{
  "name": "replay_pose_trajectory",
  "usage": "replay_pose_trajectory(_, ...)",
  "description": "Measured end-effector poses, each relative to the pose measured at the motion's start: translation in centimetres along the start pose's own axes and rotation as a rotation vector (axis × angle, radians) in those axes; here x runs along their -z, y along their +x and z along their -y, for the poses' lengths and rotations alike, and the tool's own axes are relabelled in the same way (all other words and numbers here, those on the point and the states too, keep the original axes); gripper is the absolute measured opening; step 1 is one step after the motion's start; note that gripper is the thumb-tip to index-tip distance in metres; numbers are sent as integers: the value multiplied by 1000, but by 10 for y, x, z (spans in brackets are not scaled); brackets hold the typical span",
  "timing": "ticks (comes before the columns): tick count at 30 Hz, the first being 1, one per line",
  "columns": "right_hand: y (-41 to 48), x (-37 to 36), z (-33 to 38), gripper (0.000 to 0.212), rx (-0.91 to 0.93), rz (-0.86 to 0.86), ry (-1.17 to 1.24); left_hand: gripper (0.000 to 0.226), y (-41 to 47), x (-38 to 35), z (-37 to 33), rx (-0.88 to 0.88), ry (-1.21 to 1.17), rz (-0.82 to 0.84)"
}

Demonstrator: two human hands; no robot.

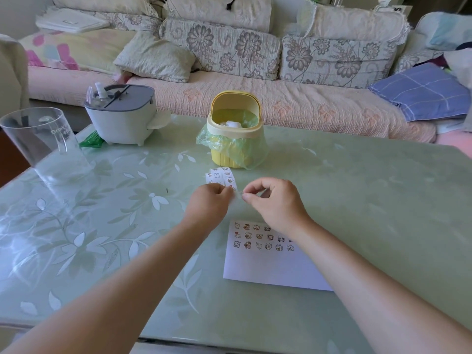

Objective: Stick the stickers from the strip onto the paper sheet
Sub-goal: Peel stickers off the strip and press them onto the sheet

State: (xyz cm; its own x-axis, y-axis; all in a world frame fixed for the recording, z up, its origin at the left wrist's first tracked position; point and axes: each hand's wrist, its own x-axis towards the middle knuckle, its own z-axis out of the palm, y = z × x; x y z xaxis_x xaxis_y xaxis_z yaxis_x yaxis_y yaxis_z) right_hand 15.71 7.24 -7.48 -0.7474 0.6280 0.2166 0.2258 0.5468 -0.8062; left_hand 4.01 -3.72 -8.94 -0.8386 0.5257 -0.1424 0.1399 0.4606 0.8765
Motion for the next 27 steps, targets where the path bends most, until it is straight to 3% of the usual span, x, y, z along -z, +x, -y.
replay_pose_trajectory(4,-7,22,-3,6,-220,98,176,37,-6,-1,1,-261,461,-35)
replay_pose_trajectory(8,-15,37,-13,5,-331,148,178,36,-14,-4,-3,-401,689,-91)
replay_pose_trajectory(12,-24,47,-23,5,-407,170,156,31,-27,-13,-11,-567,569,-39)
replay_pose_trajectory(16,-37,58,-33,4,-454,212,113,23,-39,-31,-12,-715,476,162)
replay_pose_trajectory(21,-53,74,-43,4,-500,232,61,51,-40,-49,1,-817,549,415)
replay_pose_trajectory(24,-58,83,-49,2,-498,218,15,68,-44,-52,5,-797,696,449)
replay_pose_trajectory(27,-60,91,-54,5,-490,234,-39,69,-49,-53,6,-802,800,425)
